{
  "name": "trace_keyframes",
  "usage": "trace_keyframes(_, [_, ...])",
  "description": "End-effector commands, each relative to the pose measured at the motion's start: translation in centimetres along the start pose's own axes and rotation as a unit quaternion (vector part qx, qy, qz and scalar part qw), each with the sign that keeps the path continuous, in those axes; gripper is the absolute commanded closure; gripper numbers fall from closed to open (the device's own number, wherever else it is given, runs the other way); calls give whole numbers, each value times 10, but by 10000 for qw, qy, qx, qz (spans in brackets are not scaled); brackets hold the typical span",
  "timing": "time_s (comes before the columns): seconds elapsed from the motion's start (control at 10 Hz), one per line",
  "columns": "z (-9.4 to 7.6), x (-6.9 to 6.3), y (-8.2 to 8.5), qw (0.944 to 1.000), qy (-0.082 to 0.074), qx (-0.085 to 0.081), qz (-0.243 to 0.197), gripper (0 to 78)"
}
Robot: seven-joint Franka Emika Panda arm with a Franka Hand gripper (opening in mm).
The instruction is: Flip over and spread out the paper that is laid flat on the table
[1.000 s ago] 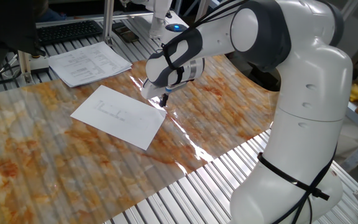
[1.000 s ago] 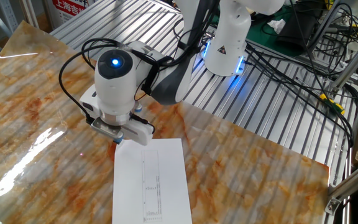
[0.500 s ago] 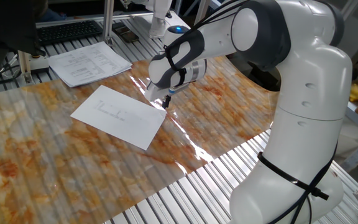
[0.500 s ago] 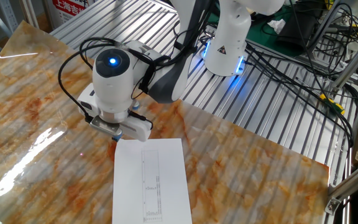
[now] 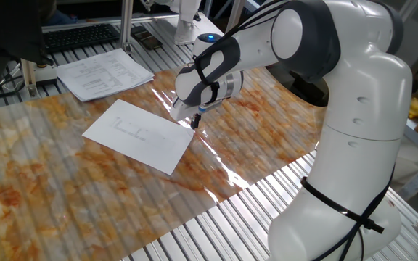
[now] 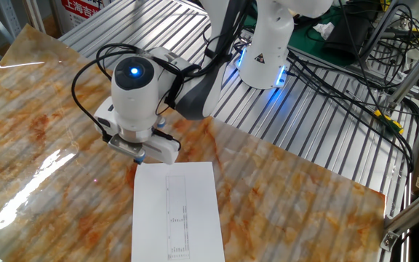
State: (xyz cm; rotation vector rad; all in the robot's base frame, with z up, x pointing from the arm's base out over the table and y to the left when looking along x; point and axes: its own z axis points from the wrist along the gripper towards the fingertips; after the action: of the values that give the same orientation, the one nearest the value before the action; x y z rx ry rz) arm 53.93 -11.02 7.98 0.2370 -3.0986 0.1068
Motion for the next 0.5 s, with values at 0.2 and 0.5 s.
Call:
trace_keyframes(0.2, [2, 7, 1, 10000, -18, -74, 38, 765])
trace_keyframes(0.5, [2, 7, 1, 10000, -20, -42, 54, 765])
